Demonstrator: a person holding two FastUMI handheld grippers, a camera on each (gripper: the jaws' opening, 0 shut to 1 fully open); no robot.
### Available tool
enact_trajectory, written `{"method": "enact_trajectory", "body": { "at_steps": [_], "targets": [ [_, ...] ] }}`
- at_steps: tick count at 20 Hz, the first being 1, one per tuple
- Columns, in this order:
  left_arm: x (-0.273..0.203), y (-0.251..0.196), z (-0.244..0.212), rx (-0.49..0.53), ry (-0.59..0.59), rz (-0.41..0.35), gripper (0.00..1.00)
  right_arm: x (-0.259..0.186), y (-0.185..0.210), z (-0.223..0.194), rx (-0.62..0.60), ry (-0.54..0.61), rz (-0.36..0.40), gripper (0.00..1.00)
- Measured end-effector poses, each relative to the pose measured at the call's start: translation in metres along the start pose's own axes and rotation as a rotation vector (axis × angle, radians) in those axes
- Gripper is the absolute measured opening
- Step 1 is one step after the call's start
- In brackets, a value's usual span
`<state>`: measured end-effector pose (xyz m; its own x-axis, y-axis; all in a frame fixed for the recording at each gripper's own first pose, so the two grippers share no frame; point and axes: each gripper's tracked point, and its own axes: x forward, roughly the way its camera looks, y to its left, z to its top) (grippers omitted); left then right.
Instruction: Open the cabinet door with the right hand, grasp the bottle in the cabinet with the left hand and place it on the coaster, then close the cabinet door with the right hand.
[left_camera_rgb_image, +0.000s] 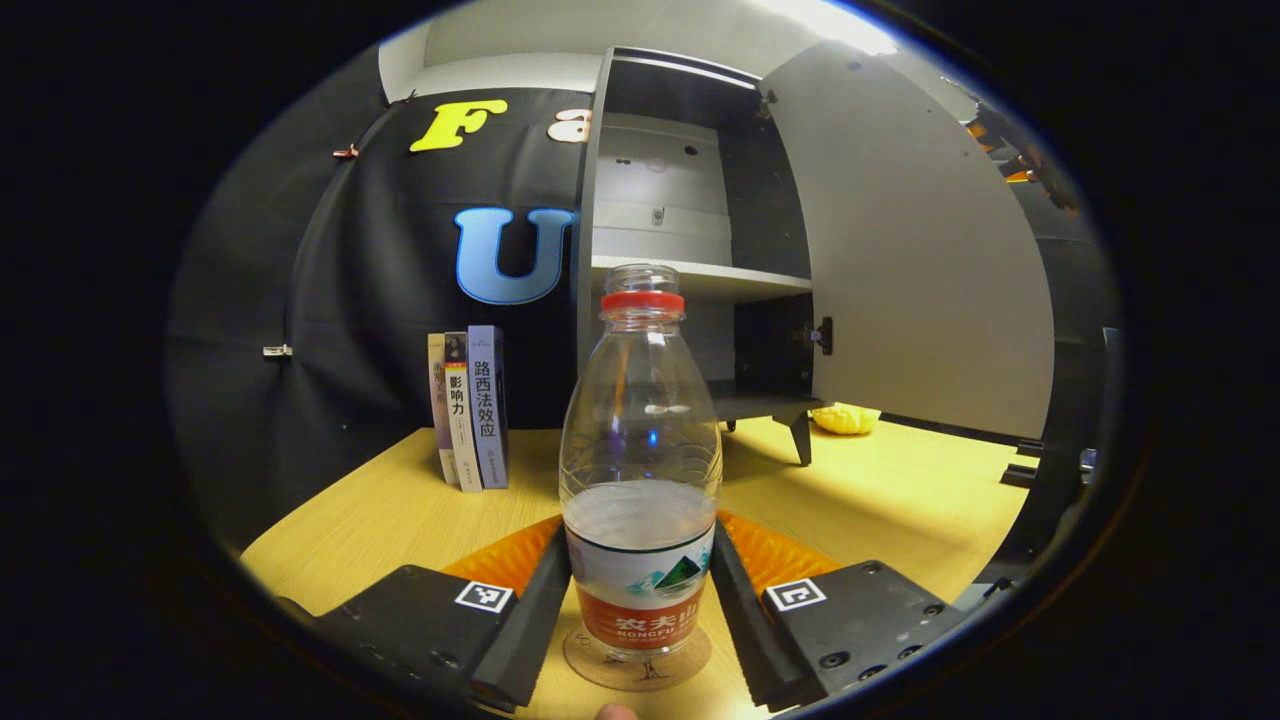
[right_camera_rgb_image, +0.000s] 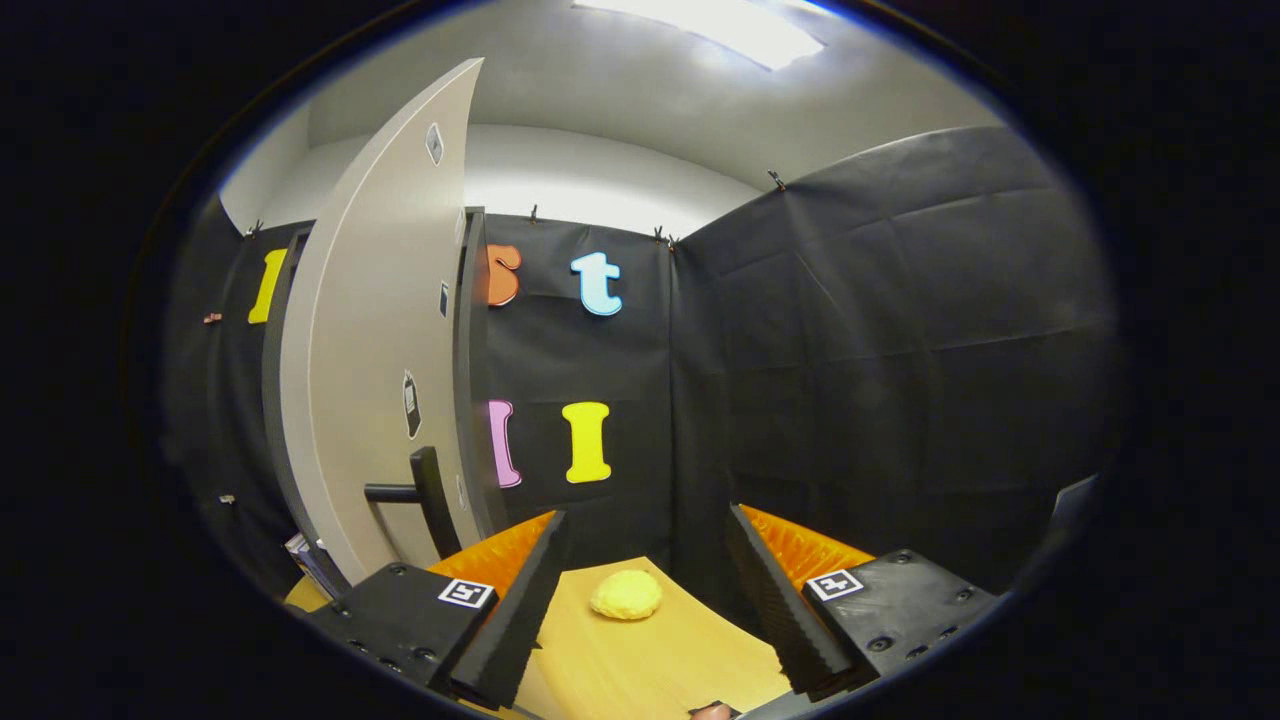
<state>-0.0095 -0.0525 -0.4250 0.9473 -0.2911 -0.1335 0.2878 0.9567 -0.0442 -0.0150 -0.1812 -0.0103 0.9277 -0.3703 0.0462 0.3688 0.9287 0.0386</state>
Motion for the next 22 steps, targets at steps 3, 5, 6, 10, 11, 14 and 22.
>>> {"method": "enact_trajectory", "body": {
  "at_steps": [3, 5, 6, 10, 11, 14, 22],
  "targets": [
    [0.000, 0.000, -0.006, -0.001, 0.007, -0.005, 0.77, -0.002, 0.000, 0.000, -0.022, 0.002, -0.007, 0.97],
    [-0.002, 0.004, -0.011, -0.018, 0.017, 0.006, 0.78, -0.003, 0.002, -0.003, -0.020, 0.015, -0.007, 0.97],
    [-0.003, 0.005, -0.013, -0.027, 0.020, 0.014, 0.78, -0.002, 0.002, -0.003, -0.023, 0.016, -0.008, 0.97],
    [-0.006, 0.008, -0.013, -0.044, 0.022, 0.023, 0.80, -0.002, 0.005, -0.005, -0.026, 0.025, 0.003, 0.97],
    [-0.006, 0.007, -0.013, -0.041, 0.026, 0.025, 0.80, -0.002, 0.006, -0.006, -0.027, 0.027, 0.005, 0.97],
    [-0.010, 0.002, -0.018, -0.041, 0.054, 0.016, 0.87, -0.003, 0.006, -0.007, -0.027, 0.032, 0.010, 0.98],
    [-0.024, -0.003, -0.009, -0.060, 0.084, 0.051, 0.95, -0.005, -0.002, -0.010, 0.001, 0.045, 0.020, 0.98]
  ]
}}
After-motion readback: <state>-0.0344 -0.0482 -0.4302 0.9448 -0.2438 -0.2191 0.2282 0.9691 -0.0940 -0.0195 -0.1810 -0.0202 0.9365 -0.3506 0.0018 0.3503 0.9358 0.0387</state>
